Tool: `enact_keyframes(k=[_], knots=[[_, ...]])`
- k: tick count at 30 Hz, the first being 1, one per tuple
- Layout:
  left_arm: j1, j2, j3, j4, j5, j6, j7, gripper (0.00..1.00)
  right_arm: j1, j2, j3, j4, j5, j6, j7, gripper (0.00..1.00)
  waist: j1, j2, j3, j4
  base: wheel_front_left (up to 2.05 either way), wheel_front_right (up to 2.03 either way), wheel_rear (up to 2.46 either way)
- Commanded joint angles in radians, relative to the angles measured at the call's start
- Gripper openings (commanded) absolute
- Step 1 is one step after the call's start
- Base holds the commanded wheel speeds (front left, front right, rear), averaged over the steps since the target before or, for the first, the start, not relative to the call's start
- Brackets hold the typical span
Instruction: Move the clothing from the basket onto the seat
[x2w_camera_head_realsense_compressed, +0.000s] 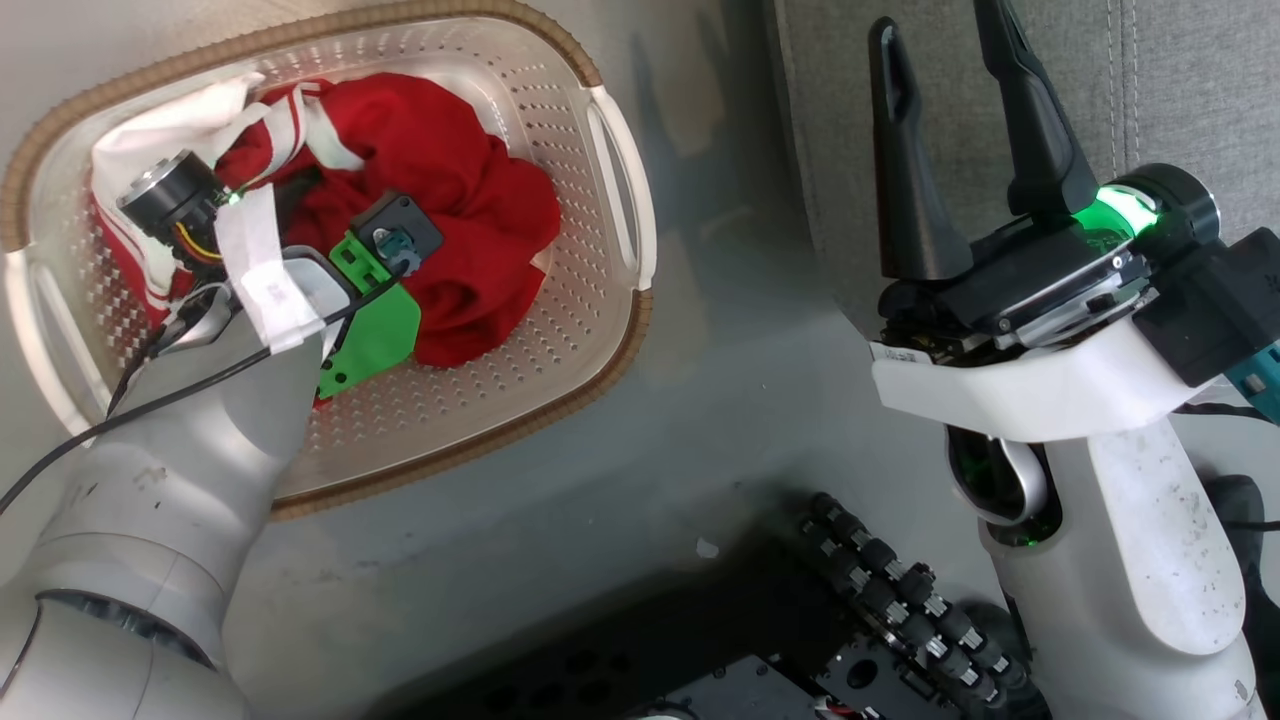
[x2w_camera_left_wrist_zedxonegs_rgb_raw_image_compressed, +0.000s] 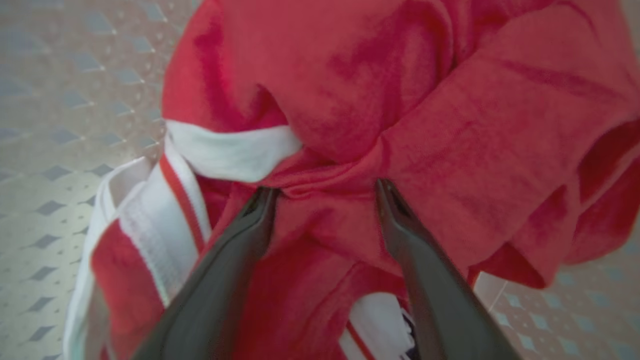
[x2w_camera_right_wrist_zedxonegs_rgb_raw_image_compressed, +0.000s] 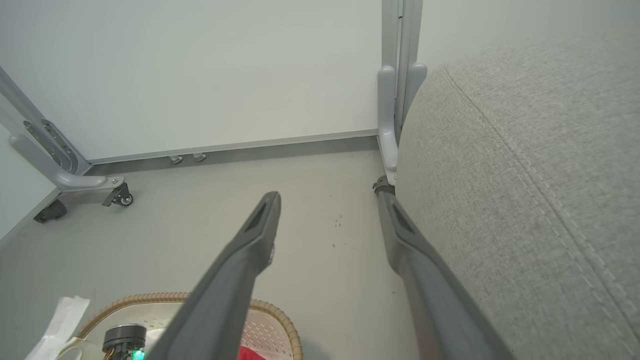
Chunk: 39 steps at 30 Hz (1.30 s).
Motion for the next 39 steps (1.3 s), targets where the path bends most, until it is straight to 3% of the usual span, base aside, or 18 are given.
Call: enact_keyframes(k=[1, 6, 7, 8, 10, 15, 21, 39], knots=[[-0.016, 0.009, -0.006, 0.007, 0.012, -0.004, 0.014, 1.0, -0.01, 0.001, 0.006, -0.003, 0.008, 0.0, -0.003, 1.0, -0.0001, -0.0001, 0.015, -0.009, 0.0, 0.0, 0.0], [-0.032, 0.019, -0.037, 0.015, 0.021, -0.024, 0.065, 1.0, -0.021, 0.0, 0.019, -0.008, 0.015, 0.0, -0.003, 1.0, -0.0001, -0.0001, 0.03, -0.017, 0.0, 0.0, 0.0], [-0.032, 0.021, -0.04, 0.016, 0.019, -0.027, 0.076, 0.8, -0.022, 0.0, 0.021, -0.01, 0.017, 0.0, -0.003, 1.0, -0.0001, -0.0001, 0.033, -0.019, 0.0, 0.0, 0.0], [-0.034, 0.025, -0.046, 0.018, 0.021, -0.031, 0.088, 0.38, -0.021, 0.0, 0.022, -0.013, 0.019, 0.0, -0.003, 1.0, -0.0001, -0.0001, 0.036, -0.021, 0.0, 0.0, 0.0], [-0.037, 0.032, -0.057, 0.02, 0.025, -0.036, 0.117, 0.0, -0.021, 0.0, 0.023, -0.017, 0.023, 0.0, -0.003, 1.0, -0.0001, -0.0001, 0.041, -0.026, 0.0, 0.0, 0.0], [-0.043, 0.052, -0.077, 0.023, 0.027, -0.043, 0.166, 0.0, -0.022, 0.0, 0.026, -0.027, 0.026, 0.0, -0.003, 1.0, -0.0001, -0.0001, 0.049, -0.035, 0.0, 0.0, 0.0], [-0.042, 0.042, -0.073, 0.02, 0.001, -0.036, 0.134, 0.0, -0.015, 0.001, 0.017, -0.023, 0.022, 0.0, -0.003, 1.0, -0.0001, -0.0001, 0.037, -0.027, 0.0, 0.0, 0.0], [0.08, -0.065, 0.063, -0.05, -0.203, 0.009, -0.161, 0.0, 0.048, 0.0, -0.033, 0.003, -0.015, 0.0, -0.003, 1.0, -0.0001, -0.0001, -0.138, 0.067, 0.0, 0.0, 0.0]])
